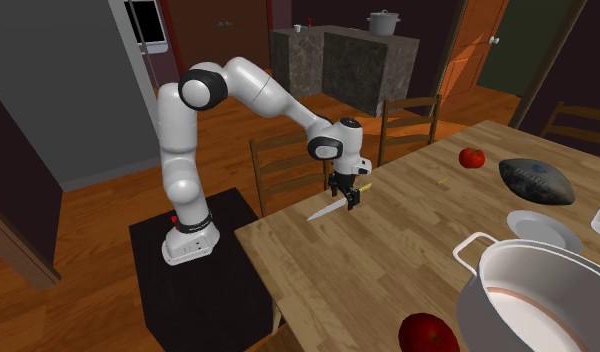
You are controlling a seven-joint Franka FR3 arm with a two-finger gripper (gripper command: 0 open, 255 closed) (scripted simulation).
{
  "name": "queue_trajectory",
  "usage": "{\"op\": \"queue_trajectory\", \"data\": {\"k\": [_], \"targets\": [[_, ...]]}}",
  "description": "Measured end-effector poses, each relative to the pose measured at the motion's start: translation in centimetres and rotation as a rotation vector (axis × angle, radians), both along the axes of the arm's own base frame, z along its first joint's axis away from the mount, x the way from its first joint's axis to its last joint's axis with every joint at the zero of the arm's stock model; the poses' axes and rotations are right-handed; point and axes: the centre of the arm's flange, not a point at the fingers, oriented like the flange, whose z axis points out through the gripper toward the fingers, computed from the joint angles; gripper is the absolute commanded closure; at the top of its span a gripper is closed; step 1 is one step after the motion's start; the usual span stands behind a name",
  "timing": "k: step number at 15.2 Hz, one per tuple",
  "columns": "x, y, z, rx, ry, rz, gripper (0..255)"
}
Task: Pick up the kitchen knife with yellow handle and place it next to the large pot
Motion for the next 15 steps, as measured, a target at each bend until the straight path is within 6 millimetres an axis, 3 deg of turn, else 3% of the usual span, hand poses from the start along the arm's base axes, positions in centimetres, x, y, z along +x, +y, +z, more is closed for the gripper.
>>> {"op": "queue_trajectory", "data": {"k": [3,4,15], "targets": [[0.01,0.0,-0.02,0.0,0.0,0.0,0],[0.01,0.0,-0.02,0.0,0.0,0.0,255],[0.01,-0.01,0.26,0.0,0.0,0.0,255]]}}
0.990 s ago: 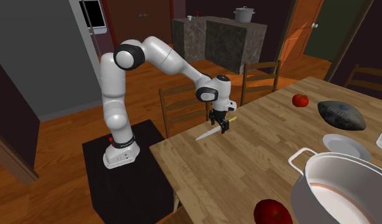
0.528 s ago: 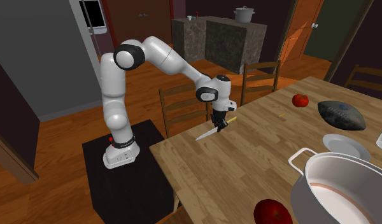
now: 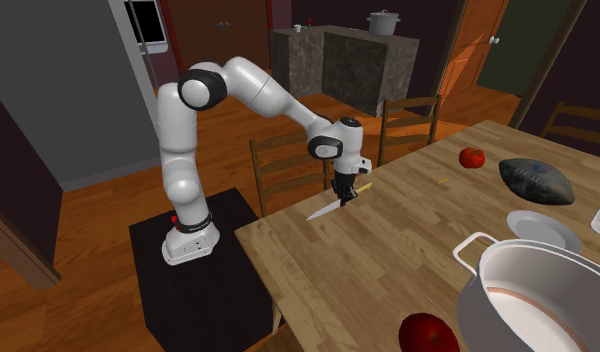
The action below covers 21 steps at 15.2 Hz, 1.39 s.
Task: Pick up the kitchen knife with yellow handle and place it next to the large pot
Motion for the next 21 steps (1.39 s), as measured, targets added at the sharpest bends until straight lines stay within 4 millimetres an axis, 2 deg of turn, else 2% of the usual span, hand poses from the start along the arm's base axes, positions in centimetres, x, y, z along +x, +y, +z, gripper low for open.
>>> {"op": "queue_trajectory", "data": {"k": [21], "targets": [[0.0,0.1,10.8,0.0,-0.001,0.0,255]]}}
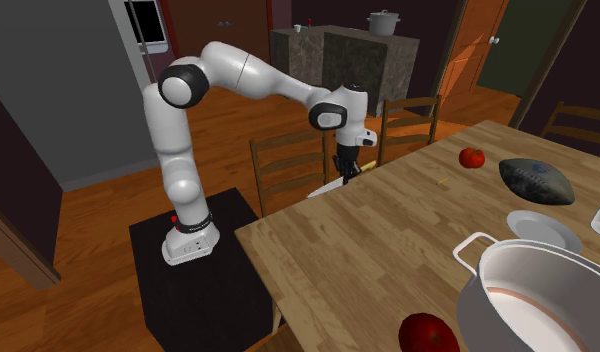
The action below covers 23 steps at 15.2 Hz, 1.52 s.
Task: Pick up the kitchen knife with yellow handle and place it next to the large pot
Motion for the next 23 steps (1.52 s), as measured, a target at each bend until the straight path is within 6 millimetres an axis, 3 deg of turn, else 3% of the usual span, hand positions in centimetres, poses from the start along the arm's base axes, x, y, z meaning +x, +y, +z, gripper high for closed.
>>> {"op": "queue_trajectory", "data": {"k": [23], "targets": [[0.0,-0.1,12.2,0.0,0.0,0.0,255]]}}
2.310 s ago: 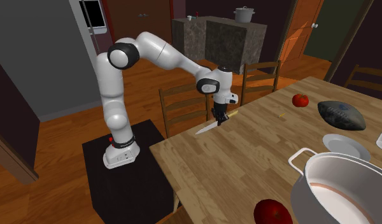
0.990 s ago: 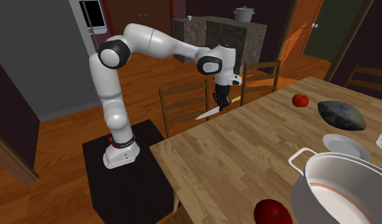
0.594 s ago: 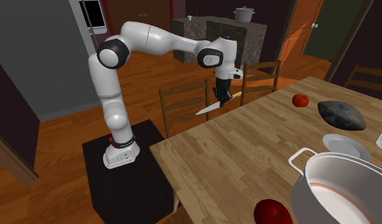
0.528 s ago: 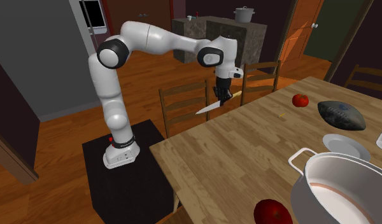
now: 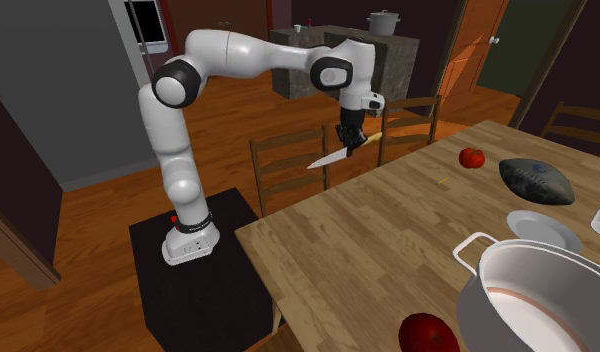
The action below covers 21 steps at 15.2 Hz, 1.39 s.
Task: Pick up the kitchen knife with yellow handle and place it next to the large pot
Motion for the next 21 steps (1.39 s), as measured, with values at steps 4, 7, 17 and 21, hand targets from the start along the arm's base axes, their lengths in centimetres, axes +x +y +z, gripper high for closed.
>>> {"op": "queue_trajectory", "data": {"k": [4,7,17,21], "targets": [[0.1,0.1,2.1,0.0,0.0,0.0,255],[0.1,0.0,3.6,0.0,0.0,0.0,255],[-3.7,-11.3,4.2,0.001,0.001,-0.002,255],[-5.4,-16.3,4.2,0.0,0.001,-0.002,255]]}}
